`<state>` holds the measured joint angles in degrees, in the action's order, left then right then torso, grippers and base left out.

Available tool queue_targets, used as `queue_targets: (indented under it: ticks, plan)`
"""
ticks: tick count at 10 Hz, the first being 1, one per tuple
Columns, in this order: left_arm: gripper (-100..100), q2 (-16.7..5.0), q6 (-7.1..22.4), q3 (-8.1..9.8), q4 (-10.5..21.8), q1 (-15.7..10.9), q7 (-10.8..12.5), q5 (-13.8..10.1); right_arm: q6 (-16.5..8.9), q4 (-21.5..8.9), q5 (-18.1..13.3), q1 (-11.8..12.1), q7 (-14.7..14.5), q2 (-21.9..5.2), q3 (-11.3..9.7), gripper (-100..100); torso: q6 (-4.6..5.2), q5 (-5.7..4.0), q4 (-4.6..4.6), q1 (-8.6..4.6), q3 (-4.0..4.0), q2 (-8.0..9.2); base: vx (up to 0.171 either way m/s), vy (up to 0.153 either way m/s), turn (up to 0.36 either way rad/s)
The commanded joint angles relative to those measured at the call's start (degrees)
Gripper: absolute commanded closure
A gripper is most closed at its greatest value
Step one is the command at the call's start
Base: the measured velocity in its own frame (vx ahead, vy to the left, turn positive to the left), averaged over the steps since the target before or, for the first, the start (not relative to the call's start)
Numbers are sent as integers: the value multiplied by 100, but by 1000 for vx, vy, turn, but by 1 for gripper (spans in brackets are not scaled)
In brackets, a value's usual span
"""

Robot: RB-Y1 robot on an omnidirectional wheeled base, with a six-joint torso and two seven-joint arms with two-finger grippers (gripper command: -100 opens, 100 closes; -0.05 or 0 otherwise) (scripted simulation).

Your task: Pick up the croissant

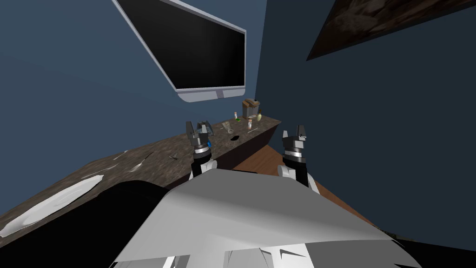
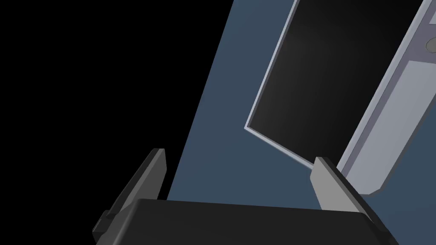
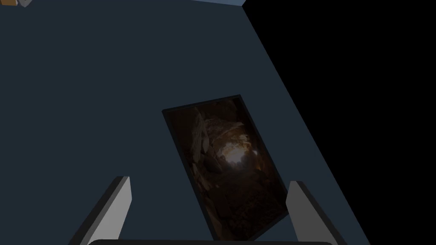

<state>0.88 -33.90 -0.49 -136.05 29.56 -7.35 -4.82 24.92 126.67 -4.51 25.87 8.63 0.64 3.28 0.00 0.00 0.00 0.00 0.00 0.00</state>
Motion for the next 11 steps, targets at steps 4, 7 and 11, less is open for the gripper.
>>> queue_targets:
  ticks: [4, 7, 11]
  plan:
    - [-100, -741, 328, -56, -4, -98, 147, -304, 0, 0, 0, 0, 0, 0, 0, 0, 0, -3, -1, -15, -1, -2, 6, -40, -4]
    - [-100, -1193, 611, -103, 11, -173, 273, -551, 0, 0, 0, 0, 0, 0, 0, 0, 0, -3, -2, -14, -4, -6, 14, -50, -5]
    - [-100, -1783, 975, -152, 41, -266, 434, -854, 0, 0, 0, 0, 0, 1, -1, 0, 1, -6, -2, -29, -5, -9, 17, -64, -5]
